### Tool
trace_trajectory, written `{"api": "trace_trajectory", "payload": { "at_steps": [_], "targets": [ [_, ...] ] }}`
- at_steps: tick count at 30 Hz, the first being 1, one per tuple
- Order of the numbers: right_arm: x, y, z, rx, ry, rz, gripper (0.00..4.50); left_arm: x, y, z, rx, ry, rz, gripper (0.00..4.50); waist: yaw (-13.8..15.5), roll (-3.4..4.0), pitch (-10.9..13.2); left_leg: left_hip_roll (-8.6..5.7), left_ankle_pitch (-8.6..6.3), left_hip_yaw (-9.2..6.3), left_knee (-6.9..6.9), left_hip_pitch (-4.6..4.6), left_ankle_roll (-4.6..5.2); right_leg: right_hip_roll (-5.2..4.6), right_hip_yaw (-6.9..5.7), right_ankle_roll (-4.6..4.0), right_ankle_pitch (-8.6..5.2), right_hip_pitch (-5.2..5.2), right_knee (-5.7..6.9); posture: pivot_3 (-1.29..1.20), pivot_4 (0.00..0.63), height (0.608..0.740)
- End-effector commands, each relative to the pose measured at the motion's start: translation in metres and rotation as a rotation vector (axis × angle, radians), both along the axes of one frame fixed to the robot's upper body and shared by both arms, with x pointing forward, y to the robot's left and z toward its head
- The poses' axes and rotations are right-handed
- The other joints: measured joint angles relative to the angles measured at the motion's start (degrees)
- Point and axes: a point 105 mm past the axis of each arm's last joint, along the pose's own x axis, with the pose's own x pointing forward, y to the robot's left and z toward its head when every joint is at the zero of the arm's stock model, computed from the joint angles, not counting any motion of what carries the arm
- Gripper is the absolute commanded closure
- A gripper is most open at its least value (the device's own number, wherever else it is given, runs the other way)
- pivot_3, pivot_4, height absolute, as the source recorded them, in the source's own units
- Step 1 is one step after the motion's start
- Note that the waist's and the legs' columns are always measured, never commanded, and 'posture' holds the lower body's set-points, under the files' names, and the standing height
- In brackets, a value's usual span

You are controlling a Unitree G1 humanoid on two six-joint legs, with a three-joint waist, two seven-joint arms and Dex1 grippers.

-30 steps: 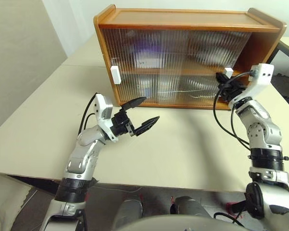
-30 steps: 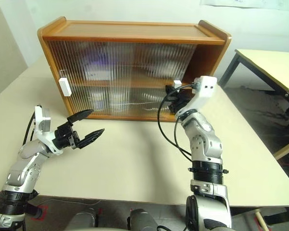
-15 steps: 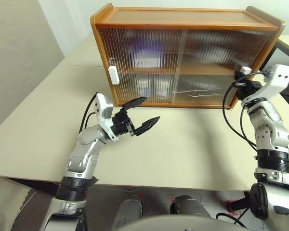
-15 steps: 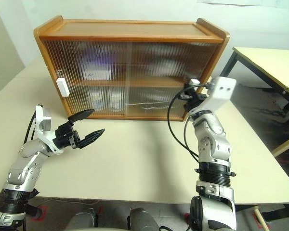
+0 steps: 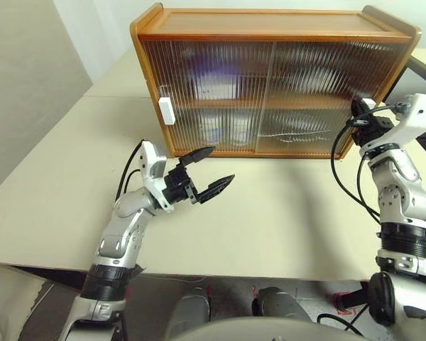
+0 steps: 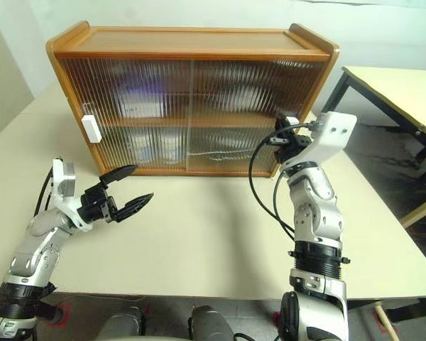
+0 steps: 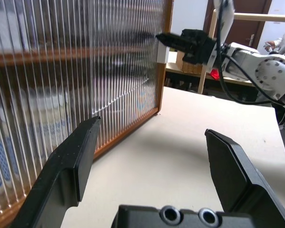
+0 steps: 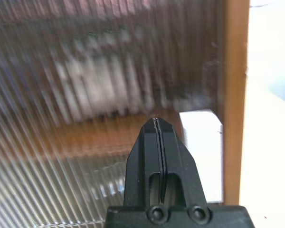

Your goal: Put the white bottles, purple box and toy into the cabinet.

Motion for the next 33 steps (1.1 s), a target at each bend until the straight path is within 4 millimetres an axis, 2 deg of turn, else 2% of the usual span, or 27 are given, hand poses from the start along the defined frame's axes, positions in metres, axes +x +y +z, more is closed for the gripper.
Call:
{"api": "trace_trajectory", "payload": {
  "at_steps": [1, 2, 6, 8, 10, 13, 15, 18, 21, 22, 24, 27, 33],
  "targets": [
    [-0.008, 0.028, 0.004, -0.088, -0.057, 0.131, 4.09, -0.002, 0.015, 0.001, 0.003, -0.009, 0.051, 0.00, -0.20, 0.00, 0.00, -0.01, 0.00, 0.01, -0.07, 0.00, -0.01, 0.01, 0.00, -0.06, -0.01, -0.02, 0.00, -0.06, 0.007, 0.740],
    [-0.011, 0.034, 0.005, -0.128, -0.077, 0.177, 3.87, -0.003, 0.021, 0.000, 0.002, -0.007, 0.071, 0.00, -0.27, 0.00, 0.00, -0.07, 0.02, 0.05, -0.19, 0.00, -0.04, 0.04, -0.02, -0.12, -0.03, -0.06, 0.00, -0.06, 0.010, 0.740],
    [-0.032, 0.059, 0.002, -0.165, -0.161, 0.433, 2.39, -0.005, 0.049, -0.003, 0.004, 0.008, 0.159, 0.00, -0.19, -0.01, -0.01, -0.07, 0.11, 0.16, -0.66, 0.07, -0.17, 0.13, -0.16, -0.02, -0.04, -0.14, 0.00, -0.07, 0.011, 0.740],
    [-0.048, 0.061, -0.016, -0.179, -0.122, 0.582, 1.75, -0.007, 0.069, -0.006, 0.008, 0.013, 0.223, 0.00, -0.03, -0.03, -0.03, -0.05, 0.13, 0.16, -0.77, 0.10, -0.18, 0.25, -0.20, 0.15, -0.06, -0.13, 0.01, -0.07, 0.011, 0.740],
    [-0.062, 0.052, -0.040, -0.194, -0.025, 0.694, 1.03, -0.008, 0.090, -0.008, 0.039, 0.013, 0.299, 0.00, 0.43, -0.05, -0.04, -0.07, 0.17, 0.14, -0.77, 0.09, -0.27, 0.28, -0.20, 0.23, -0.28, -0.03, 0.01, -0.07, 0.011, 0.740],
    [-0.064, 0.012, -0.052, -0.174, 0.044, 0.640, 0.02, -0.006, 0.121, -0.008, 0.105, -0.004, 0.429, 0.00, 0.84, -0.07, -0.03, -0.11, 0.14, 0.13, -0.75, 0.11, -0.37, 0.20, -0.15, 0.16, -0.52, 0.07, 0.00, -0.06, 0.008, 0.740],
    [-0.062, -0.009, -0.054, -0.127, 0.059, 0.587, 0.02, -0.005, 0.136, -0.007, 0.128, -0.006, 0.492, 0.00, 0.93, -0.06, -0.02, -0.10, 0.15, 0.19, -0.75, 0.15, -0.37, 0.14, -0.12, -0.25, -0.72, 0.08, 0.01, -0.06, 0.007, 0.740],
    [-0.058, -0.065, -0.072, -0.072, 0.115, 0.366, 0.02, 0.000, 0.184, -0.012, 0.187, 0.031, 0.720, 0.00, 1.00, -0.11, -0.01, -0.06, 0.16, 0.23, -0.74, 0.41, -0.38, 0.15, -0.14, -0.49, -0.67, 0.30, 0.03, -0.04, 0.003, 0.740],
    [-0.058, -0.085, -0.079, -0.032, 0.122, 0.277, 0.02, 0.001, 0.206, -0.013, 0.193, 0.050, 0.830, 0.00, 1.04, -0.16, 0.02, 0.05, 0.16, 0.17, -0.78, 0.69, -0.37, 0.05, -0.06, -0.67, -0.56, 0.50, 0.06, -0.03, 0.000, 0.740],
    [-0.058, -0.099, -0.084, -0.022, 0.147, 0.206, 0.02, 0.002, 0.217, -0.013, 0.157, 0.064, 0.897, 0.00, 1.02, -0.15, 0.02, 0.07, 0.16, 0.15, -0.79, 0.72, -0.37, 0.06, -0.08, -0.73, -0.53, 0.50, 0.09, -0.04, 0.000, 0.740],
    [-0.058, -0.116, -0.090, -0.004, 0.179, 0.118, 0.02, 0.004, 0.234, -0.014, 0.109, 0.087, 0.995, 0.00, 1.01, -0.15, 0.04, 0.10, 0.16, 0.13, -0.83, 0.90, -0.37, 0.10, -0.08, -0.82, -0.47, 0.59, 0.14, -0.04, 0.002, 0.740],
    [-0.057, -0.123, -0.092, -0.001, 0.190, 0.082, 0.02, 0.009, 0.244, -0.018, 0.095, 0.113, 1.061, 0.00, 0.91, -0.10, 0.06, 0.11, 0.16, 0.11, -0.83, 1.08, -0.37, 0.12, -0.06, -0.86, -0.45, 0.76, 0.18, -0.05, 0.008, 0.740],
    [-0.062, -0.144, -0.096, 0.021, 0.195, -0.030, 0.02, 0.007, 0.256, -0.020, 0.065, 0.134, 1.113, 0.00, 0.91, -0.17, 0.05, 0.06, 0.16, 0.24, -0.83, 1.08, -0.37, 0.32, -0.17, -0.72, -0.50, 0.84, 0.12, -0.05, 0.000, 0.740]
  ]
}}
